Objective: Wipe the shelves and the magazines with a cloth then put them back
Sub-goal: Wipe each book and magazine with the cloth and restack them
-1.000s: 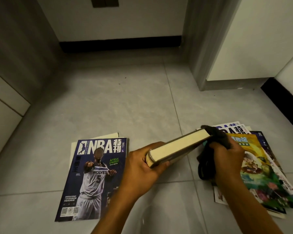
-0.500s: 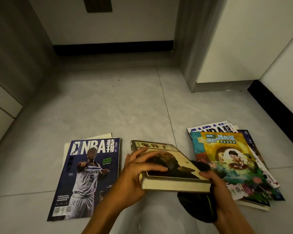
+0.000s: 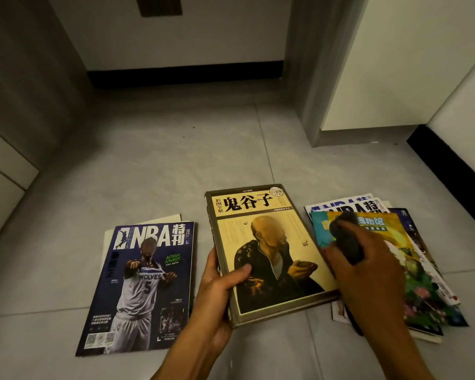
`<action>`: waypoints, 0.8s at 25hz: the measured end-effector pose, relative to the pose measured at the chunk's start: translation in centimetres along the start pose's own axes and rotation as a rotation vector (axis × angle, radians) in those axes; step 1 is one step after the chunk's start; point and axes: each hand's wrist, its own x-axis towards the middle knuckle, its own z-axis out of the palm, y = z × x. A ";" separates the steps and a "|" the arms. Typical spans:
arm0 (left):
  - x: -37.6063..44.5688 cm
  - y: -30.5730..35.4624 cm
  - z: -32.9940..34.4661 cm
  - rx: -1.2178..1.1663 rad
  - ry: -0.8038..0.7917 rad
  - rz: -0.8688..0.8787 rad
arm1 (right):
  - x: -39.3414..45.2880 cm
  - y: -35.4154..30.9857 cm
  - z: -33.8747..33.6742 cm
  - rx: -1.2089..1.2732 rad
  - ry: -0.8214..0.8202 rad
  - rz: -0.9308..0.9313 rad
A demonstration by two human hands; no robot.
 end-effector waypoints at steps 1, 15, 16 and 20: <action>0.0 -0.1 -0.1 0.040 0.011 0.031 | -0.8 -0.9 1.0 -0.132 0.030 -0.097; -0.8 -2.0 -2.3 0.263 -0.173 0.027 | -3.3 -1.3 9.3 -0.392 -0.180 -0.538; -0.6 -1.9 -2.7 0.227 -0.143 0.045 | -5.9 -0.4 9.6 -0.382 -0.207 -0.609; -0.2 -1.3 -4.1 0.023 -0.009 0.113 | -7.9 3.6 7.9 -0.407 -0.166 -0.552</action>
